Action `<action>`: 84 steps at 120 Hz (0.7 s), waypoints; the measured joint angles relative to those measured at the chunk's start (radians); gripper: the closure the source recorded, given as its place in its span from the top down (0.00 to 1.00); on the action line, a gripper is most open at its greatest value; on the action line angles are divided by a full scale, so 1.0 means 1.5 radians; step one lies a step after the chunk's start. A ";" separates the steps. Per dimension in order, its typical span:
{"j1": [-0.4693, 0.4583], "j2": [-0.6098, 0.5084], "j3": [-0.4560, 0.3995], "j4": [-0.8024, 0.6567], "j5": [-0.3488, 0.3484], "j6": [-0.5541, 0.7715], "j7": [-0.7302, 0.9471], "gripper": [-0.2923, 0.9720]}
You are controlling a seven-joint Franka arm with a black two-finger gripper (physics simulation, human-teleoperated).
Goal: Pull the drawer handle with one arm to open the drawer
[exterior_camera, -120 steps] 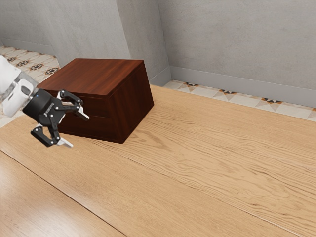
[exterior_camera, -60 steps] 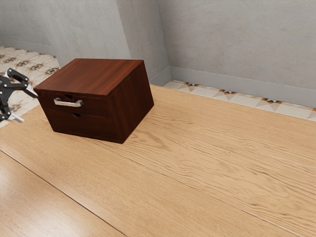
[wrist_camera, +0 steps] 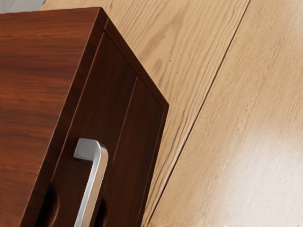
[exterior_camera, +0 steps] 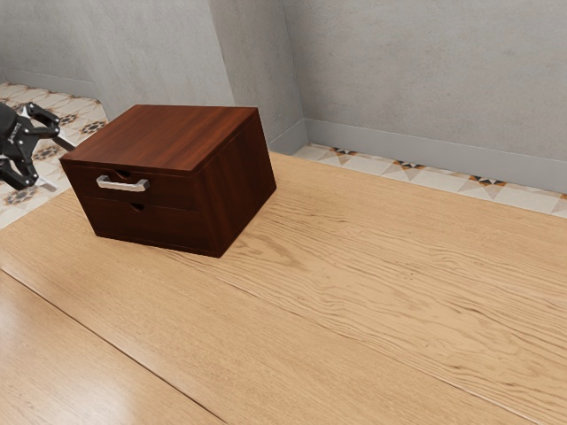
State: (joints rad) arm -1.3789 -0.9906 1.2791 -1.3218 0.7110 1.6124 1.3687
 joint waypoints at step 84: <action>-0.145 0.040 0.099 0.066 0.246 -0.074 0.018 0.77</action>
State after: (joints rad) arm -1.5969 -0.9311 1.4277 -1.2232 1.0800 1.5011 1.3961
